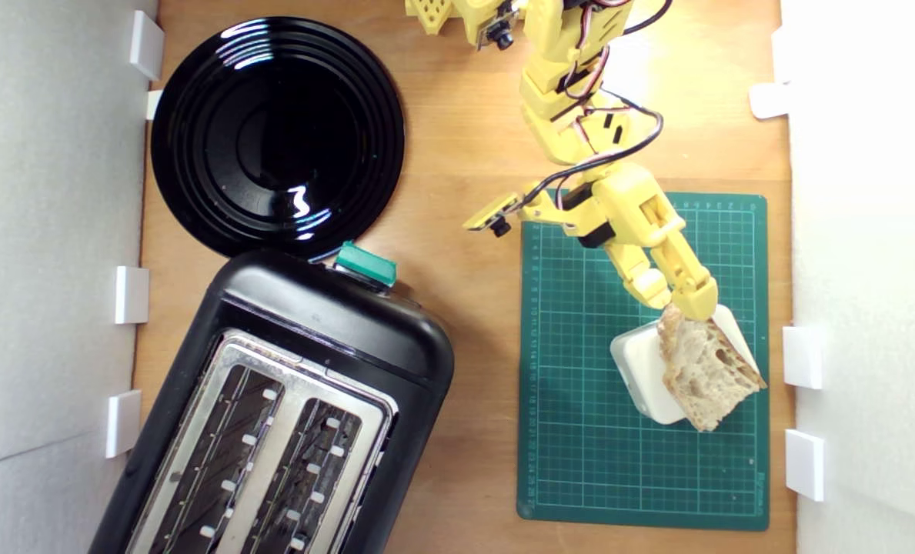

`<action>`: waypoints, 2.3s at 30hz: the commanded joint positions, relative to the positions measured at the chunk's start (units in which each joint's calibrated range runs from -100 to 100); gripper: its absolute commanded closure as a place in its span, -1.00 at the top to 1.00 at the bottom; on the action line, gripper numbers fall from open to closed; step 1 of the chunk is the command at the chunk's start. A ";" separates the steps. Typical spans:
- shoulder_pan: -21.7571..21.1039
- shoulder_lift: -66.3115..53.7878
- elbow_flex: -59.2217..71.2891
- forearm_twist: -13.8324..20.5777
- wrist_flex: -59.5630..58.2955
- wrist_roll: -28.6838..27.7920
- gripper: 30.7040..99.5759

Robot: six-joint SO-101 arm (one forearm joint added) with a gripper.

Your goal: Pick bread and place in toaster

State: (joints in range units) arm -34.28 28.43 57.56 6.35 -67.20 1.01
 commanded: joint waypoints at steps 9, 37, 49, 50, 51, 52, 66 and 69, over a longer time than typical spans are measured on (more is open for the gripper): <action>-0.69 0.52 -4.40 -0.37 0.05 0.27 0.52; -0.61 3.01 -7.85 -0.37 0.05 0.27 -0.14; 1.32 -7.55 -6.86 -0.28 0.22 0.22 -0.17; 1.32 -9.55 -6.86 -0.28 0.31 0.22 -0.17; 1.48 -11.96 -6.86 -0.28 1.25 0.22 -0.17; 1.56 -14.37 -7.04 -0.37 3.38 0.22 -0.17; 2.05 -57.80 -8.76 -0.28 50.14 0.32 -0.16; 3.66 -63.21 -14.30 -0.28 62.94 1.95 -0.17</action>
State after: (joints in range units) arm -32.54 -26.08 50.99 5.64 -16.95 1.11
